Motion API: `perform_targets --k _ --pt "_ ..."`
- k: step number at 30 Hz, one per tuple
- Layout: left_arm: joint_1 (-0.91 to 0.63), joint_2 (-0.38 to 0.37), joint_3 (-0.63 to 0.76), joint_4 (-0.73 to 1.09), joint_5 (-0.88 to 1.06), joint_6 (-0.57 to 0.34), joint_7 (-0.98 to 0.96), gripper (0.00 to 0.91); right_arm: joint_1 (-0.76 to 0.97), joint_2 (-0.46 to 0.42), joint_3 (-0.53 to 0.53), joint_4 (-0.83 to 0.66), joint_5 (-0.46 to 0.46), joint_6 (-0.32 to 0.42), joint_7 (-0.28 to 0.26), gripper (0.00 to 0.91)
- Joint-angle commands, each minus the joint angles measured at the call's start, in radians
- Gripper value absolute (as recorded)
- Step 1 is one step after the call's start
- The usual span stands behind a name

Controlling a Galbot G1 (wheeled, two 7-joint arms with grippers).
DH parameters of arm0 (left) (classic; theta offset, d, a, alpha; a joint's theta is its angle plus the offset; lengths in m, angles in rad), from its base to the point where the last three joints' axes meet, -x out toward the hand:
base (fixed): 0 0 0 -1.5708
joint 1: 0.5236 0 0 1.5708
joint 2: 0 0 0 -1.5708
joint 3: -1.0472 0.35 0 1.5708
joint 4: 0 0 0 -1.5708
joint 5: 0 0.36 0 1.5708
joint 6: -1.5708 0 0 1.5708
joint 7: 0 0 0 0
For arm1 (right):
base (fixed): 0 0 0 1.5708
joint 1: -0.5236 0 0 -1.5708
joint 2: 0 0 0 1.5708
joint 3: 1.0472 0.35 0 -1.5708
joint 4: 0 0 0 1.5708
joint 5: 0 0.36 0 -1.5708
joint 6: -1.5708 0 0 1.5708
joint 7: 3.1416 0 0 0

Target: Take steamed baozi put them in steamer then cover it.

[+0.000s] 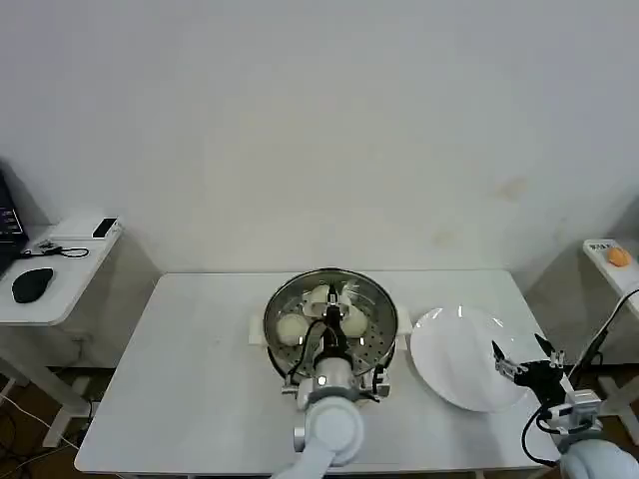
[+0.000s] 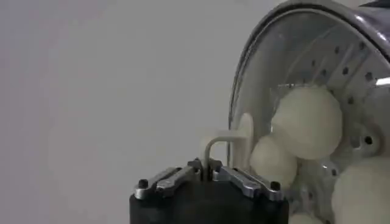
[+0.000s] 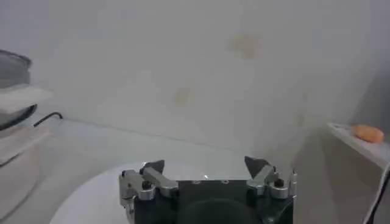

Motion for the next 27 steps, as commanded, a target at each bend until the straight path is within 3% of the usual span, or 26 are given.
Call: perform_targets --k 1,27 --pt "0.003 0.001 0.001 -0.011 -0.044 -0.001 -0.044 0.907 -0.001 0.003 -0.002 -0.002 -0.001 0.002 0.0 0.907" --pt "0.064 0.006 -0.005 -0.142 -0.055 -0.023 -0.008 0.907 0.008 -0.007 -0.008 -0.011 -0.002 0.002 -0.002 0.907"
